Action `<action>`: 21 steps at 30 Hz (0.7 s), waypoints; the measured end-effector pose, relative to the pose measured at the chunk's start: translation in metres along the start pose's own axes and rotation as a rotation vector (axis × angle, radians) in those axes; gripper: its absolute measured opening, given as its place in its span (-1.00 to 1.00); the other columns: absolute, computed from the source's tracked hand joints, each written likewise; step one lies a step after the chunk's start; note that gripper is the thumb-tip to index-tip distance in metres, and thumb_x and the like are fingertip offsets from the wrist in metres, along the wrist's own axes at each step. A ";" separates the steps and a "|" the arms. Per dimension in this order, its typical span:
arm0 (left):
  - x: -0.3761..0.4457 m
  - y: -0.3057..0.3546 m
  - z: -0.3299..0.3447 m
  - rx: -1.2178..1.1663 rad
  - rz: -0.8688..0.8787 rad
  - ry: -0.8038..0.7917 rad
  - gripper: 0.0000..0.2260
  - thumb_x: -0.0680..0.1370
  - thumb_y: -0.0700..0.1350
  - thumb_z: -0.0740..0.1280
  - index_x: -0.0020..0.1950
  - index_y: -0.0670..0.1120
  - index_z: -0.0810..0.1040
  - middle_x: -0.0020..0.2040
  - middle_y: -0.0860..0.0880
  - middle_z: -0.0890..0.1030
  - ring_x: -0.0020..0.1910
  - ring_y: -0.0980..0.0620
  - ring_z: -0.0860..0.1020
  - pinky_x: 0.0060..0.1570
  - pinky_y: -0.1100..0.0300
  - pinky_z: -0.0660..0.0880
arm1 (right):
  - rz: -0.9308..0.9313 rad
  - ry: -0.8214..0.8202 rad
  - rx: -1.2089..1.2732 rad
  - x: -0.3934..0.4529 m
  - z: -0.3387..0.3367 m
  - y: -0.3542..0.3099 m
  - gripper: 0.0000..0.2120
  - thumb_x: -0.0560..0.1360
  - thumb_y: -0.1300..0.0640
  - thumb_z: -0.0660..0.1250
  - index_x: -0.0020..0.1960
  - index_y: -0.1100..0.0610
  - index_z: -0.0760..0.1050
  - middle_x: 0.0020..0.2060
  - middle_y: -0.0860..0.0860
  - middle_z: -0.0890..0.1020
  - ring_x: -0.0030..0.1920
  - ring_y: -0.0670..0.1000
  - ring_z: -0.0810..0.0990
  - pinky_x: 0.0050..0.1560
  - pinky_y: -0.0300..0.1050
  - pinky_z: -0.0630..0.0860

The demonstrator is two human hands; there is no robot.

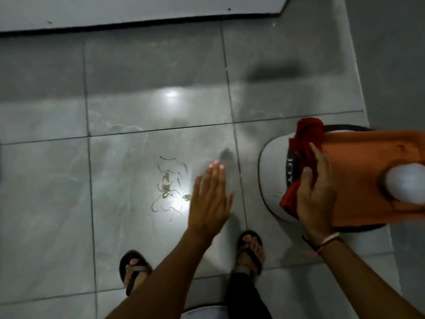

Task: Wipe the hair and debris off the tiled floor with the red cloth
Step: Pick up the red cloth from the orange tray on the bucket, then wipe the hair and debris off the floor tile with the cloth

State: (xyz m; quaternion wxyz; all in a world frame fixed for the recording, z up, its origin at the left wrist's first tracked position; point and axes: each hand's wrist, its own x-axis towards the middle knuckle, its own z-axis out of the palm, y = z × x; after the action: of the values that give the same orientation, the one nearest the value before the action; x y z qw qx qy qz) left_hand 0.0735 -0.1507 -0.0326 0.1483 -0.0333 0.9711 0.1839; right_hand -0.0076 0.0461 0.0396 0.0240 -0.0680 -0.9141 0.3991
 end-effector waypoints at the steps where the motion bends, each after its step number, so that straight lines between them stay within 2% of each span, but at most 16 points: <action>1: -0.014 -0.034 0.001 0.020 -0.064 0.004 -0.38 0.71 0.13 -0.06 0.69 -0.18 0.06 0.71 -0.17 0.05 0.70 -0.14 0.02 0.66 -0.18 0.15 | -0.031 -0.023 0.011 -0.014 0.019 -0.010 -0.57 0.69 0.36 0.15 0.53 0.13 0.35 0.52 0.14 0.41 0.50 -0.10 0.32 0.45 -0.64 0.13; 4: -0.053 -0.147 0.022 0.091 -0.193 0.048 -0.37 0.70 0.13 -0.07 0.69 -0.20 0.07 0.70 -0.21 0.07 0.68 -0.20 0.10 0.64 -0.21 0.16 | -0.042 -0.096 0.010 -0.051 0.095 -0.004 -0.52 0.67 0.43 0.16 0.53 0.15 0.35 0.55 0.18 0.37 0.55 0.00 0.30 0.49 -0.62 0.09; 7: -0.087 -0.259 0.064 0.116 -0.301 0.112 -0.38 0.70 0.12 -0.06 0.68 -0.21 0.07 0.70 -0.21 0.07 0.68 -0.17 0.10 0.60 -0.17 0.15 | -0.034 -0.155 -0.027 -0.071 0.180 0.039 -0.50 0.64 0.50 0.16 0.53 0.22 0.35 0.57 0.23 0.32 0.55 0.07 0.29 0.52 -0.56 0.10; 9: -0.101 -0.318 0.102 0.156 -0.294 0.103 -0.39 0.71 0.09 -0.02 0.69 -0.21 0.07 0.70 -0.20 0.08 0.67 -0.15 0.12 0.59 -0.17 0.17 | -0.026 -0.186 -0.073 -0.069 0.235 0.084 -0.49 0.65 0.48 0.14 0.56 0.20 0.31 0.61 0.23 0.24 0.60 0.13 0.23 0.63 -0.28 0.15; 11: -0.105 -0.360 0.139 0.152 -0.268 0.070 -0.38 0.70 0.12 -0.06 0.67 -0.22 0.11 0.70 -0.19 0.11 0.67 -0.18 0.16 0.59 -0.17 0.19 | -0.014 -0.265 -0.162 -0.060 0.282 0.125 -0.46 0.68 0.41 0.12 0.62 0.15 0.17 0.66 0.21 0.08 0.66 0.19 0.09 0.69 -0.01 0.07; 13: -0.106 -0.383 0.169 0.153 -0.214 0.091 -0.38 0.70 0.12 -0.05 0.63 -0.27 0.22 0.66 -0.25 0.21 0.62 -0.25 0.25 0.54 -0.23 0.28 | -0.072 -0.298 -0.352 -0.048 0.315 0.152 -0.43 0.72 0.26 0.13 0.66 0.13 0.00 0.67 0.23 -0.04 0.68 0.22 -0.02 0.70 0.11 -0.03; 16: -0.105 -0.403 0.207 0.178 -0.134 0.227 -0.43 0.69 -0.01 0.08 0.63 -0.29 0.23 0.66 -0.27 0.23 0.64 -0.24 0.25 0.53 -0.27 0.30 | -0.277 -0.260 -0.504 -0.020 0.355 0.160 -0.40 0.73 0.04 0.14 0.66 0.11 -0.04 0.66 0.27 0.01 0.66 0.26 0.01 0.66 0.25 0.03; 19: -0.105 -0.414 0.222 0.158 -0.108 0.345 -0.44 0.69 -0.02 0.07 0.66 -0.23 0.18 0.69 -0.21 0.19 0.68 -0.15 0.16 0.59 -0.18 0.21 | -0.453 -0.328 -0.530 0.027 0.385 0.136 -0.43 0.73 0.02 0.11 0.66 0.08 -0.02 0.65 0.26 0.06 0.66 0.27 0.05 0.66 0.29 0.06; 21: -0.103 -0.418 0.224 0.155 -0.091 0.355 -0.43 0.70 0.00 0.04 0.68 -0.19 0.15 0.71 -0.17 0.17 0.70 -0.09 0.11 0.62 -0.10 0.13 | -0.542 -0.358 -0.530 0.054 0.410 0.110 -0.44 0.73 0.01 0.12 0.66 0.07 0.02 0.65 0.26 0.09 0.66 0.26 0.07 0.67 0.30 0.09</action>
State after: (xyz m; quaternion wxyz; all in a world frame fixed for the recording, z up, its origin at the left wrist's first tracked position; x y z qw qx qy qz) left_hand 0.2831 -0.4566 -0.3461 -0.0150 -0.0973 0.9908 0.0931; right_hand -0.0894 -0.1702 -0.3206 -0.0497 0.2417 -0.9597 0.1346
